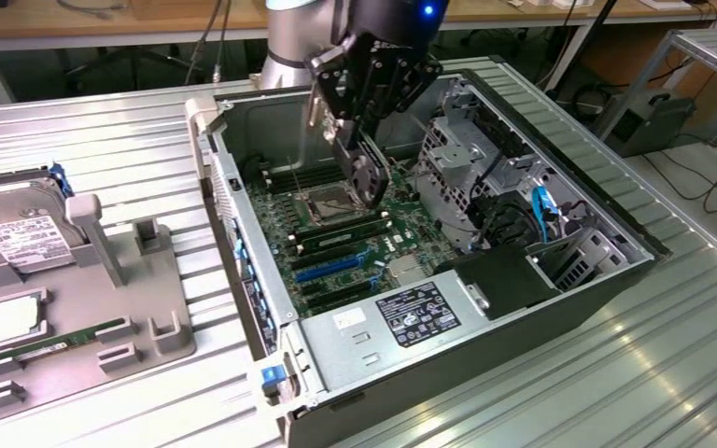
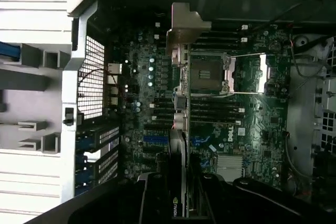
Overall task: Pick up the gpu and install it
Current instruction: 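Pick up the gpu and move the gpu toward the slot, then insert the gpu into the slot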
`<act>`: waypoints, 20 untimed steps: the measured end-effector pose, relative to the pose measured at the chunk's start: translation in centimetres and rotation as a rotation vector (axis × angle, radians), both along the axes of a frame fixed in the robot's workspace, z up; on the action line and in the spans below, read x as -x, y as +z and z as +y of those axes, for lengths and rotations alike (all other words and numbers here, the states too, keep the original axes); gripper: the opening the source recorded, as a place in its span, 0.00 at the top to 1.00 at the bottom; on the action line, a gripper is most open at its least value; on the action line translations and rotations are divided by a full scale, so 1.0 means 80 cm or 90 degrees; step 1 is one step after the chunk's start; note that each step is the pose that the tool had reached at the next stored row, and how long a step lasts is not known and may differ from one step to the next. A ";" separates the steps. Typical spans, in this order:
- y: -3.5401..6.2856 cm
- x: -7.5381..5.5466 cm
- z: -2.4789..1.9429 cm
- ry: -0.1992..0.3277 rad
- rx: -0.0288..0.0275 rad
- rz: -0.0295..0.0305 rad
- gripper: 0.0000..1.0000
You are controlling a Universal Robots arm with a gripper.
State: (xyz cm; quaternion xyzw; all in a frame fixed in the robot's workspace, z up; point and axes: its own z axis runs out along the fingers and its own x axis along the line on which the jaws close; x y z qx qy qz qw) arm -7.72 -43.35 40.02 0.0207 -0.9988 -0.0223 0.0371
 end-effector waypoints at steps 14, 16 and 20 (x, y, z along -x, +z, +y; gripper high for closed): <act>-0.009 -0.017 -0.0009 -0.001 0.0000 0.0013 0.74; -0.009 -0.017 -0.0009 -0.001 -0.0001 0.0013 0.74; -0.009 -0.017 -0.0009 -0.001 0.0000 0.0013 0.74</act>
